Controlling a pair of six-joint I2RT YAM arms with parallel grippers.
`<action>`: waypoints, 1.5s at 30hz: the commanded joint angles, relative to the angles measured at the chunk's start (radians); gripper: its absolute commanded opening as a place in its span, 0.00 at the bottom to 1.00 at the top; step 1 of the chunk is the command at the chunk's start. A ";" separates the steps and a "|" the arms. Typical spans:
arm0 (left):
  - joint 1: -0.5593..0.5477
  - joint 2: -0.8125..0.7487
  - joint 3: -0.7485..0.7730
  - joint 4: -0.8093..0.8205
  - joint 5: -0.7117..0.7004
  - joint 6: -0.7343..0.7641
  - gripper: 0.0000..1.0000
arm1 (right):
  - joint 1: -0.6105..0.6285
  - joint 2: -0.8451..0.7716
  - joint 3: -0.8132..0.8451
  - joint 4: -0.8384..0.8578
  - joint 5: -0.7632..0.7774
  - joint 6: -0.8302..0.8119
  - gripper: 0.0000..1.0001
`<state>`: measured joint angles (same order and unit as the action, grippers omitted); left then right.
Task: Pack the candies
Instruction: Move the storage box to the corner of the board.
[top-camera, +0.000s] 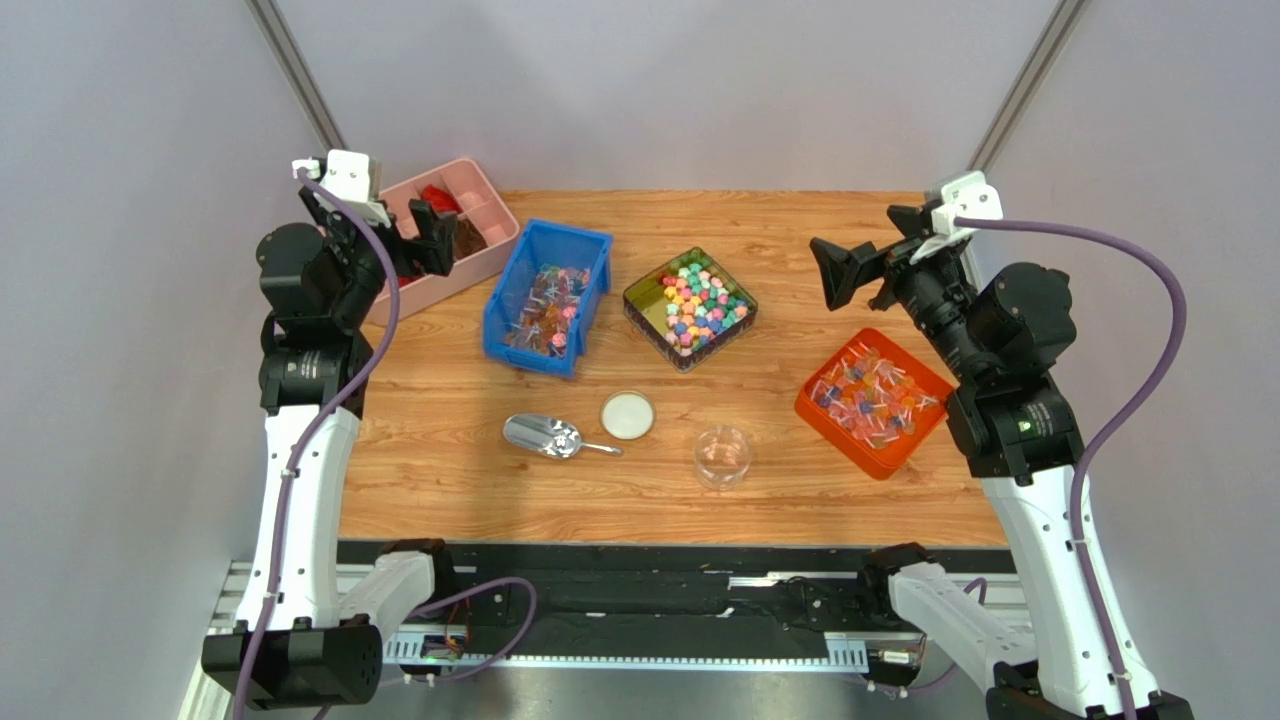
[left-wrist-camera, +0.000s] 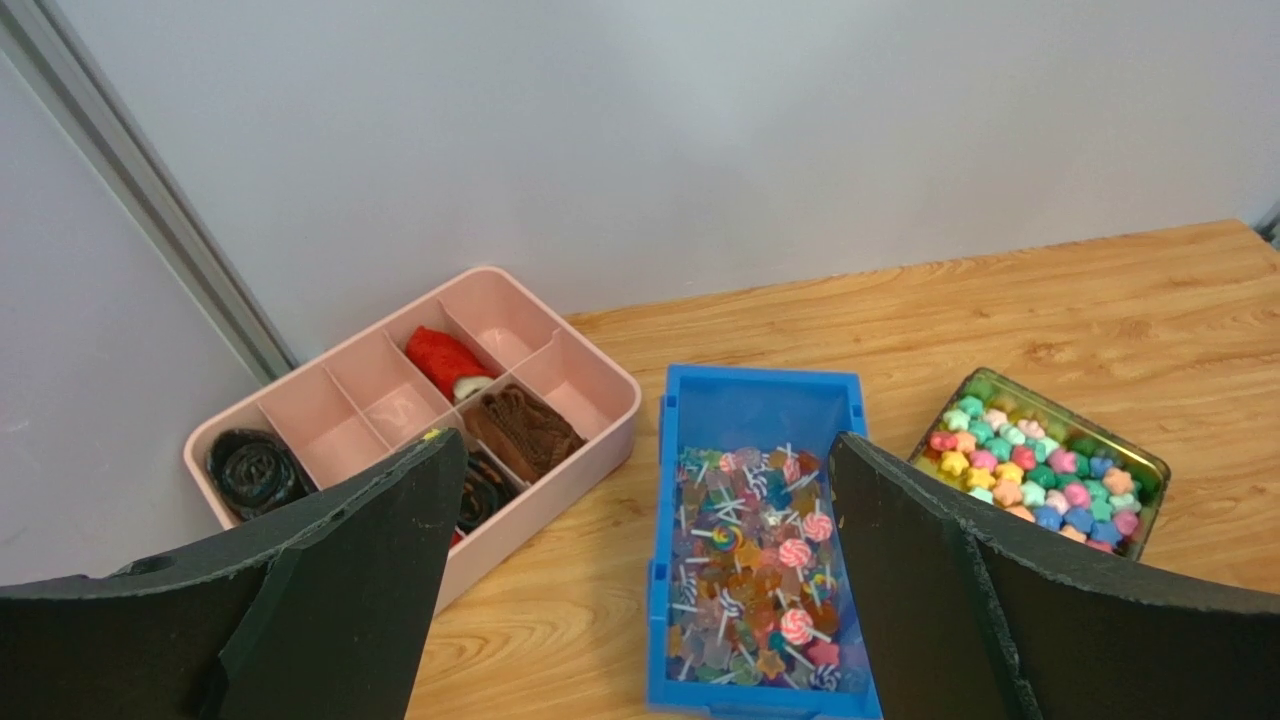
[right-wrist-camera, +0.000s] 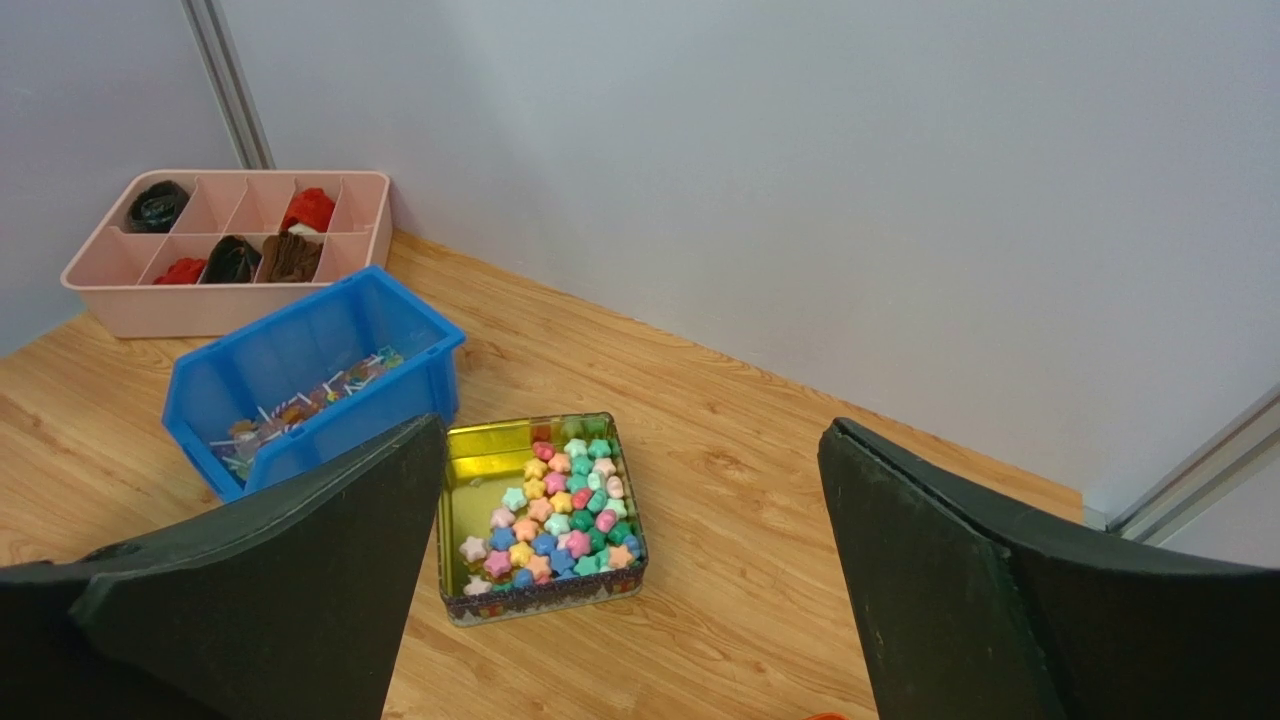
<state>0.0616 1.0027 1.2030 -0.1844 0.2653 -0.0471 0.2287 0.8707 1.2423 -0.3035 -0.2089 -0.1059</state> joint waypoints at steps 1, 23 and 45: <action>0.004 -0.001 -0.002 0.026 0.025 0.004 0.99 | 0.008 -0.007 -0.004 0.004 -0.036 -0.017 1.00; 0.004 0.037 -0.017 0.031 0.075 0.046 0.99 | 0.008 0.001 -0.044 0.004 -0.136 -0.080 0.99; -0.285 0.523 0.144 -0.047 -0.116 0.176 0.99 | 0.011 0.008 -0.096 0.041 -0.196 -0.081 0.98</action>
<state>-0.1741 1.4487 1.2804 -0.2493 0.2462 0.1089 0.2337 0.8822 1.1580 -0.3157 -0.3805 -0.1741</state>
